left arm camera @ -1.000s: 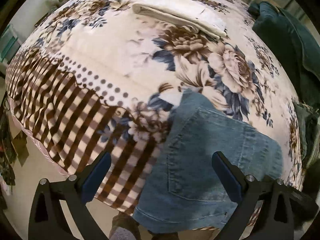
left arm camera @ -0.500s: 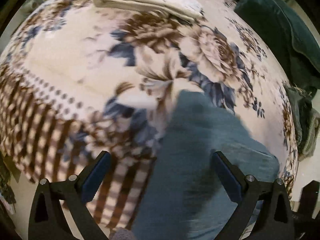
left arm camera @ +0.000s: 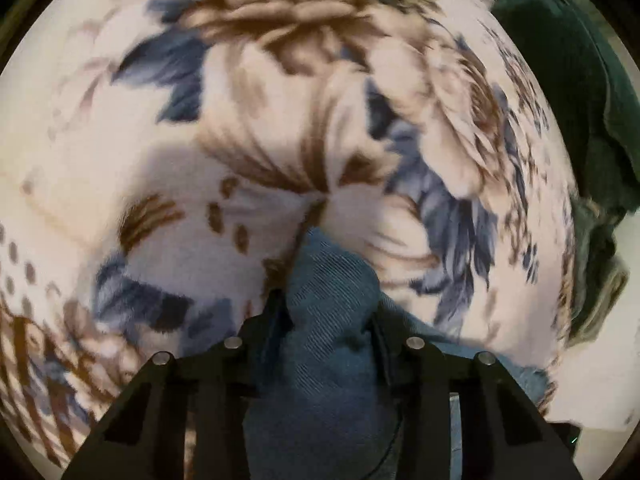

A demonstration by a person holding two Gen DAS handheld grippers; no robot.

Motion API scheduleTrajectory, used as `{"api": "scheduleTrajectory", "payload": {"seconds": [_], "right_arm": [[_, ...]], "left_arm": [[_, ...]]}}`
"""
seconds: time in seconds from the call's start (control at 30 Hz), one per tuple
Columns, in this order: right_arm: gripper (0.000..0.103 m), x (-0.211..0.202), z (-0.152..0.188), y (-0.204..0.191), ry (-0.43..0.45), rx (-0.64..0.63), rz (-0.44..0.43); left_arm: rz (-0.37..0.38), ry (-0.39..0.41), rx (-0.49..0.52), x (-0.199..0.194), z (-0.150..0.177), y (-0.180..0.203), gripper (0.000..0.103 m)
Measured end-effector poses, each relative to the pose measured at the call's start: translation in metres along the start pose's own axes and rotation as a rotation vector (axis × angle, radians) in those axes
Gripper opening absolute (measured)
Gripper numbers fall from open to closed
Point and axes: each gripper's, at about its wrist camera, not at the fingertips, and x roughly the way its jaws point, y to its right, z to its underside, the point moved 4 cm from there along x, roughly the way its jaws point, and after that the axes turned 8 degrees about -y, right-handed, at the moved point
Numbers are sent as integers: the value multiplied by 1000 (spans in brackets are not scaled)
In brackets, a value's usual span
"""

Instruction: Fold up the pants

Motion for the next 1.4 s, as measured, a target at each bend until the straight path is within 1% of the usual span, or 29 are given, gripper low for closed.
{"api": "scheduleTrajectory", "payload": {"seconds": [0.07, 0.1, 0.13, 0.17, 0.2, 0.3, 0.33, 0.4, 0.47, 0.53, 0.57, 0.6, 0.63, 0.67, 0.7, 0.73, 0.77, 0.83, 0.93, 0.97, 1.0, 1.03, 1.07, 1.1, 1.13, 1.2, 1.27, 1.3, 1.4], "right_arm": [[36, -7, 4, -13, 16, -27, 42], [27, -14, 7, -19, 27, -19, 41], [22, -19, 10, -22, 29, -6, 31], [20, -28, 14, -27, 33, 4, 14], [18, -38, 19, -31, 42, 11, 2], [18, -60, 37, -38, 59, -5, 37], [18, -65, 43, -35, 57, 0, 47], [18, -67, 55, -12, 30, 28, 62], [18, -57, 55, 3, 7, 44, 81], [30, -45, 49, 14, 0, 54, 105], [34, -43, 45, 17, -2, 62, 125], [37, -45, 41, 19, 13, 81, 121], [43, -47, 39, 20, 27, 86, 110], [48, -54, 36, 19, 55, 89, 105], [64, -61, 34, 17, 86, 88, 106], [74, -70, 30, 17, 126, 85, 99], [75, -74, 26, 16, 153, 83, 85], [75, -73, 12, 15, 162, 74, 55], [75, -45, -17, 16, 100, 91, 7], [75, -34, -27, 14, 77, 70, -8], [72, -30, -33, 10, 84, 56, 24], [54, -26, -36, 4, 97, 42, 38], [41, -30, -37, -7, 116, 5, 53], [33, -39, -35, -20, 146, -49, 119], [29, -46, -32, -28, 173, -88, 151], [28, -68, -24, -52, 267, -167, 207], [28, -81, -26, -63, 332, -207, 267], [28, -80, -31, -62, 342, -218, 289], [28, -63, -47, -45, 282, -149, 290]], "left_arm": [[8, -11, 10, -3, 1, 3, 41], [9, -21, 24, -6, 2, 6, 44], [11, -33, 36, -11, 5, 10, 46], [9, -42, 39, -14, 6, 13, 57], [7, -46, 43, -21, 10, 16, 73], [66, -16, 65, -41, 17, 24, 93], [77, -15, 79, -44, 19, 27, 94], [72, -16, 106, -43, 23, 34, 95], [33, -38, 128, -28, 23, 38, 95], [-9, -63, 135, -10, 21, 36, 95], [-33, -63, 138, -4, 21, 35, 94], [-58, -56, 149, 2, 20, 33, 86], [-62, -45, 167, 4, 20, 32, 78], [-48, -30, 181, 3, 19, 32, 54], [-50, -18, 195, 3, 19, 32, 51], [-48, -15, 197, 2, 18, 30, 49], [-33, -13, 183, 2, 17, 27, 48], [18, -23, 130, 3, 13, 16, 48], [112, -49, 54, -3, 9, 8, 53], [129, -60, 38, -6, 8, 7, 60], [138, -64, 27, -9, 9, 9, 68], [154, -55, 21, -16, 10, 8, 72], [156, -27, 23, -25, 9, 8, 79], [151, -10, 30, -32, 10, 7, 84], [151, 1, 41, -37, 9, 9, 85], [169, 10, 55, -43, 9, 12, 85], [187, 3, 67, -39, 7, 19, 85], [179, -8, 70, -34, 6, 22, 85], [134, -32, 74, -19, 3, 23, 85]]}}
